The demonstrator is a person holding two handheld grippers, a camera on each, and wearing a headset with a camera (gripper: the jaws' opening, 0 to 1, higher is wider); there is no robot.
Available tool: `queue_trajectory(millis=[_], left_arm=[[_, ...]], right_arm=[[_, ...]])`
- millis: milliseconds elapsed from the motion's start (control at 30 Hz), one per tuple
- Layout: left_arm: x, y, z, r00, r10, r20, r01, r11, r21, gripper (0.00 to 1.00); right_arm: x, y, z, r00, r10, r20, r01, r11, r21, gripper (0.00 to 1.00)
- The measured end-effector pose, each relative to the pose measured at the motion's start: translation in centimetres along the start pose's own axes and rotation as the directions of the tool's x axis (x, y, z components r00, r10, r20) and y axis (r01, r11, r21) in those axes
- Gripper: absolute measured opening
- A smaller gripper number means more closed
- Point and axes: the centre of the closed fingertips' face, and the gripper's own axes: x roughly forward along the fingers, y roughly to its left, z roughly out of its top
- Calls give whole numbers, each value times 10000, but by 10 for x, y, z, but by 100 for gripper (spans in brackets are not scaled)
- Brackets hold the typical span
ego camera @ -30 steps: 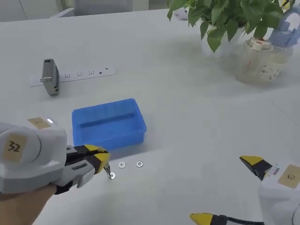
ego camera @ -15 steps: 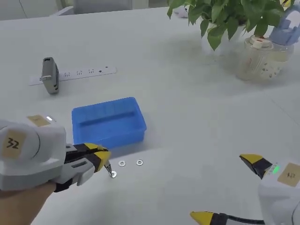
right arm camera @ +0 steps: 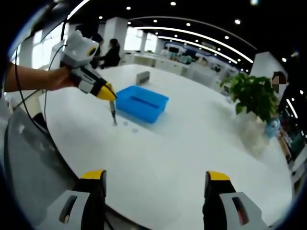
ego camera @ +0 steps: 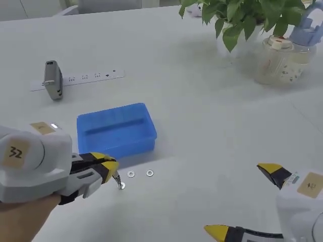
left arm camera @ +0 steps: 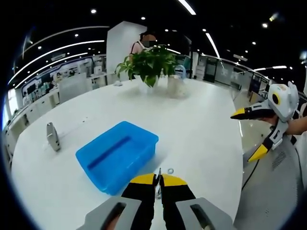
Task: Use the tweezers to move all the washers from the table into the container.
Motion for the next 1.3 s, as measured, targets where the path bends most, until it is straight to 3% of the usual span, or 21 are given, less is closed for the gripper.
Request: queue_trajectory(millis=[967,1300], left_arm=[[3,2,1,9999,119,77,-120,9998,147,0],[-5,2,2,9999,120,-28,-120,9996,257,0]], right_arm=[[1,0,-2,9999,-45,-122,43,9999,-147,81],[1,0,-2,9999,-8,-105,6,9999,-155,81]])
